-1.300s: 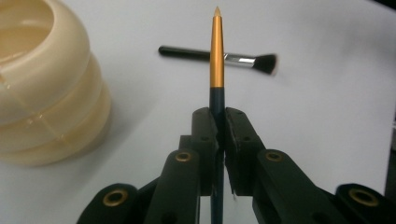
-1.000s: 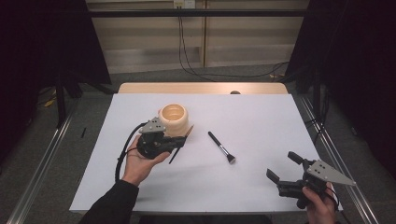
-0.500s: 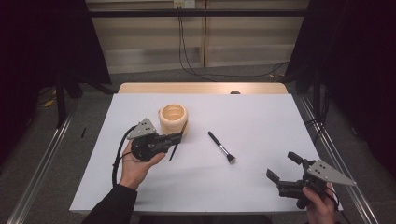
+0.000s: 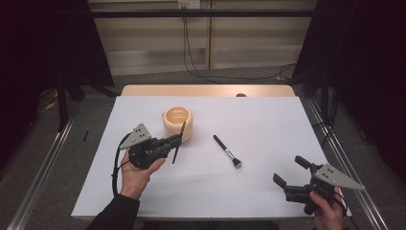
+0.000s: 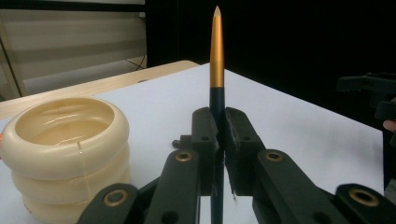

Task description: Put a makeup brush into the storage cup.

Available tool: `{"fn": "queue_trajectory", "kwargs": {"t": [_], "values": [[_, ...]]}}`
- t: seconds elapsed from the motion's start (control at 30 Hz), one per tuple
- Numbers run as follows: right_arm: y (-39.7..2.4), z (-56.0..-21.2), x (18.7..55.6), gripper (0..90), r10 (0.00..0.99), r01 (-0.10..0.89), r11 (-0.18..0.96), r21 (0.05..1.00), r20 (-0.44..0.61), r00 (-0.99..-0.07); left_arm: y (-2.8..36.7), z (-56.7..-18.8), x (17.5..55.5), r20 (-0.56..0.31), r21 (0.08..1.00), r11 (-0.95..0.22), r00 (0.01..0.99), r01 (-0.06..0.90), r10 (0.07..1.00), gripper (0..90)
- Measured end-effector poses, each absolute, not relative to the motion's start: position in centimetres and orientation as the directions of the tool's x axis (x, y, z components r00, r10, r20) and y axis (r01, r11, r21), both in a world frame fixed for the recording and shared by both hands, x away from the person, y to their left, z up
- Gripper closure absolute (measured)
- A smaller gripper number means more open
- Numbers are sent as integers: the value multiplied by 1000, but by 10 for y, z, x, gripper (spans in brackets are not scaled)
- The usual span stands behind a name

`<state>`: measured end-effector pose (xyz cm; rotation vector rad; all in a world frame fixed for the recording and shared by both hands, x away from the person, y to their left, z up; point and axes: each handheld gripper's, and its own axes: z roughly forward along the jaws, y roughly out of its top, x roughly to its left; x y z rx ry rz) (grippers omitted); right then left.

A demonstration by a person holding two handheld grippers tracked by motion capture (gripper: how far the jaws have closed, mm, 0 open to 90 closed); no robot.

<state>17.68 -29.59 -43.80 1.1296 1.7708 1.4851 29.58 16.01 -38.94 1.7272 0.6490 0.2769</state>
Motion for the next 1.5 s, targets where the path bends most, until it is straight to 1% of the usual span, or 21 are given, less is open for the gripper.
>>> {"fn": "queue_trajectory", "kwargs": {"t": [0.2,0.23,0.3,0.33,0.43,0.47,0.57,0.67,0.7,0.77,0.83,0.97,1.07,1.27,1.33,1.5], "values": [[-297,-437,176,0,873,239,9,971,109,-476,159,-390,291,-166,954,-125,830,271,533,835],[-298,-436,176,0,871,239,6,971,113,-478,160,-389,289,-156,954,-132,819,271,552,834],[-298,-436,177,0,870,233,9,972,107,-481,161,-389,288,-165,955,-122,824,271,543,835],[-299,-435,177,0,870,227,5,974,107,-481,162,-388,285,-157,953,-131,817,272,554,835],[-297,-433,178,0,870,226,2,974,109,-480,162,-387,280,-153,956,-130,821,265,550,835],[-295,-429,179,0,860,230,4,973,114,-497,161,-386,275,-156,955,-127,821,267,550,834],[-292,-425,180,0,854,219,15,976,101,-510,161,-386,271,-150,956,-131,824,261,546,834],[-288,-422,182,0,828,228,33,973,101,-552,161,-386,269,-154,957,-125,820,263,551,835],[-287,-422,183,0,825,221,48,974,86,-559,161,-386,269,-162,957,-119,825,266,542,835],[-283,-420,185,0,814,233,49,971,96,-572,160,-386,268,-162,958,-119,838,259,521,835],[-281,-418,187,0,796,229,48,972,101,-597,158,-384,265,-152,957,-130,828,261,539,835],[-272,-412,191,4,757,236,45,971,121,-642,153,-383,263,-158,960,-123,845,253,511,834],[-264,-407,196,11,727,232,63,971,115,-677,151,-383,259,-163,960,-114,840,257,517,834],[-240,-400,208,11,687,237,65,969,129,-715,145,-384,256,-177,956,-113,841,269,511,834],[-234,-399,210,33,679,238,71,969,128,-723,143,-384,255,-173,955,-123,845,269,506,834],[-219,-396,219,34,661,235,77,969,127,-740,139,-386,255,-181,954,-122,852,273,491,834]]}}
